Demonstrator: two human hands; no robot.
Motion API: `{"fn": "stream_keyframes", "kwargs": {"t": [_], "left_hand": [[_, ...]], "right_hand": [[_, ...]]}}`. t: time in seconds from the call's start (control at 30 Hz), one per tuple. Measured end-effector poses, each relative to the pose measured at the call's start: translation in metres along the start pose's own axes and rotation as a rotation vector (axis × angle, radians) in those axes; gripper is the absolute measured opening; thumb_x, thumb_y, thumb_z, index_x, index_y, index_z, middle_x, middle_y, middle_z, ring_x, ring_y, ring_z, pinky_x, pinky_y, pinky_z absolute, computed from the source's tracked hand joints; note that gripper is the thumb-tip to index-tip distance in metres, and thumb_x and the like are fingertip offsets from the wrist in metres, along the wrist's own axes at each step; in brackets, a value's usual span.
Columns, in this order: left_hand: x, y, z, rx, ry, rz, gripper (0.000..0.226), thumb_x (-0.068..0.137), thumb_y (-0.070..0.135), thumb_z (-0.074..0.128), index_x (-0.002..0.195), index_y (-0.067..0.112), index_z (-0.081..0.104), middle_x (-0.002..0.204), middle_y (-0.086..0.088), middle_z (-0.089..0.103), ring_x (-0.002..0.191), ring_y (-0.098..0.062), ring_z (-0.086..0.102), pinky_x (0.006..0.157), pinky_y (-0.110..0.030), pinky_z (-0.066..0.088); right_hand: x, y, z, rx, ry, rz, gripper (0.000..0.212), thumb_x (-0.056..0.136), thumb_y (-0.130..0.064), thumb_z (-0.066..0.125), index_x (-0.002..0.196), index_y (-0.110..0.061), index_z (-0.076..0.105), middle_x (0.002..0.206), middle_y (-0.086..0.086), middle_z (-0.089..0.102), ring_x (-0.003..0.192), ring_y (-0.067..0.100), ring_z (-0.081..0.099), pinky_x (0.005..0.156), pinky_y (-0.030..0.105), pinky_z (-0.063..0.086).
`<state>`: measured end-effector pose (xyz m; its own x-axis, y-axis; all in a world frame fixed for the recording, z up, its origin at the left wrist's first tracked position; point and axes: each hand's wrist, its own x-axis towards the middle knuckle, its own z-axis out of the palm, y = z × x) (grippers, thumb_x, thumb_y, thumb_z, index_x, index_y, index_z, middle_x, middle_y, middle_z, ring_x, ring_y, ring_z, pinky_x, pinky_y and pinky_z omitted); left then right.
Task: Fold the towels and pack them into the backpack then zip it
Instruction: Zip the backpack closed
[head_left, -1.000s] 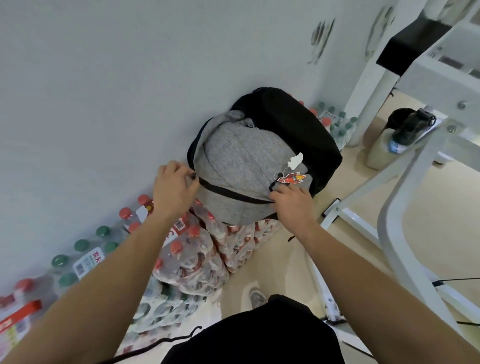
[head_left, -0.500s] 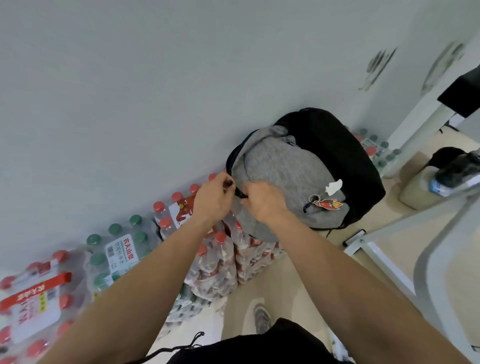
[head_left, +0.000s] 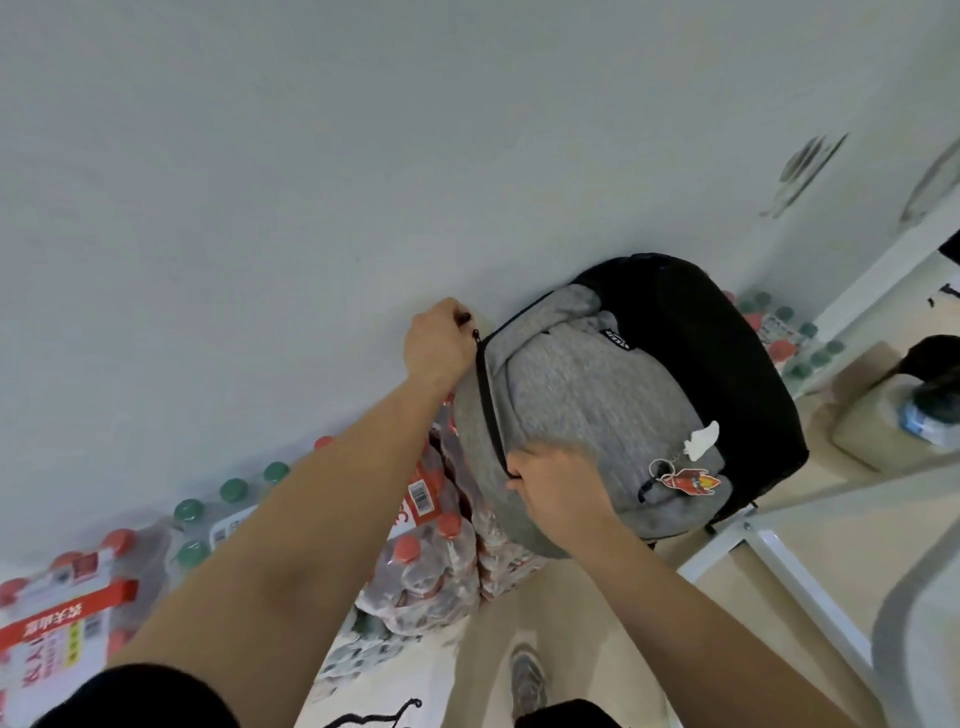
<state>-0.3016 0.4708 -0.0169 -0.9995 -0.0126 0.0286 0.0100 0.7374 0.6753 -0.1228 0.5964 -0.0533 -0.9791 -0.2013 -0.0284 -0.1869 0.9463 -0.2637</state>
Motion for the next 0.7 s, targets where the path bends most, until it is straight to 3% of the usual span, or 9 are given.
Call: {"fn": "stream_keyframes", "kwargs": {"t": [0.1, 0.17, 0.23, 0.3, 0.4, 0.53, 0.63, 0.7], "left_hand": [[-0.005, 0.000, 0.013, -0.076, 0.021, 0.001, 0.015, 0.089, 0.020, 0.057, 0.099, 0.020, 0.068, 0.096, -0.005, 0.074, 0.088, -0.026, 0.068, 0.081, -0.038, 0.056], [-0.006, -0.005, 0.015, -0.139, 0.025, 0.012, 0.012, 0.088, 0.020, 0.057, 0.095, 0.021, 0.067, 0.092, -0.003, 0.074, 0.081, -0.023, 0.070, 0.079, -0.038, 0.056], [-0.003, -0.008, 0.013, -0.185, 0.014, 0.035, 0.010, 0.087, 0.018, 0.058, 0.092, 0.021, 0.067, 0.090, -0.001, 0.073, 0.076, -0.021, 0.072, 0.078, -0.038, 0.057], [-0.001, -0.007, 0.011, -0.176, 0.002, 0.078, 0.009, 0.089, 0.016, 0.059, 0.092, 0.019, 0.067, 0.092, -0.001, 0.073, 0.076, -0.021, 0.072, 0.079, -0.038, 0.057], [0.002, -0.001, 0.010, -0.165, 0.002, 0.109, 0.009, 0.089, 0.015, 0.061, 0.094, 0.017, 0.068, 0.095, -0.001, 0.072, 0.076, -0.021, 0.072, 0.080, -0.038, 0.057], [0.012, 0.004, 0.013, -0.125, 0.007, 0.106, 0.012, 0.090, 0.016, 0.061, 0.097, 0.017, 0.071, 0.089, 0.000, 0.074, 0.070, -0.017, 0.071, 0.078, -0.035, 0.058], [0.020, 0.014, 0.017, -0.077, -0.011, 0.119, 0.014, 0.092, 0.014, 0.059, 0.099, 0.015, 0.071, 0.086, -0.002, 0.074, 0.064, -0.012, 0.069, 0.074, -0.030, 0.058], [0.028, 0.026, 0.024, -0.018, -0.014, 0.167, 0.017, 0.091, 0.013, 0.059, 0.101, 0.013, 0.073, 0.089, -0.004, 0.075, 0.072, -0.017, 0.070, 0.078, -0.032, 0.057]], "right_hand": [[0.002, 0.004, -0.012, -0.011, -0.130, -0.016, 0.015, 0.097, -0.036, 0.058, 0.097, -0.020, 0.059, 0.096, 0.000, 0.063, 0.088, 0.022, 0.062, 0.072, 0.032, 0.044], [0.015, 0.010, -0.027, 0.015, -0.188, 0.016, 0.027, 0.094, -0.051, 0.055, 0.091, -0.025, 0.061, 0.090, -0.004, 0.065, 0.084, 0.018, 0.063, 0.073, 0.033, 0.051], [0.036, 0.014, -0.042, 0.054, -0.083, 0.061, 0.034, 0.094, -0.058, 0.049, 0.092, -0.027, 0.064, 0.087, -0.005, 0.066, 0.083, 0.017, 0.063, 0.071, 0.035, 0.054], [0.063, 0.017, -0.049, 0.120, 0.057, 0.129, 0.039, 0.096, -0.056, 0.046, 0.103, -0.021, 0.063, 0.098, 0.001, 0.066, 0.092, 0.023, 0.063, 0.074, 0.036, 0.053], [0.098, 0.013, -0.044, 0.116, 0.014, 0.218, 0.047, 0.094, -0.060, 0.046, 0.104, -0.016, 0.060, 0.101, 0.005, 0.064, 0.092, 0.027, 0.063, 0.073, 0.039, 0.052], [0.113, 0.008, -0.017, 0.165, 0.085, 0.194, 0.020, 0.098, -0.030, 0.051, 0.086, -0.014, 0.056, 0.089, 0.010, 0.067, 0.082, 0.030, 0.066, 0.063, 0.036, 0.048], [0.110, 0.014, -0.002, 0.174, 0.160, 0.141, 0.023, 0.099, -0.026, 0.052, 0.085, -0.011, 0.060, 0.088, 0.009, 0.067, 0.078, 0.028, 0.064, 0.062, 0.037, 0.050], [0.107, 0.017, 0.008, 0.134, 0.237, 0.101, 0.020, 0.098, -0.024, 0.055, 0.087, -0.010, 0.066, 0.086, 0.007, 0.068, 0.076, 0.026, 0.064, 0.060, 0.036, 0.053]]}}
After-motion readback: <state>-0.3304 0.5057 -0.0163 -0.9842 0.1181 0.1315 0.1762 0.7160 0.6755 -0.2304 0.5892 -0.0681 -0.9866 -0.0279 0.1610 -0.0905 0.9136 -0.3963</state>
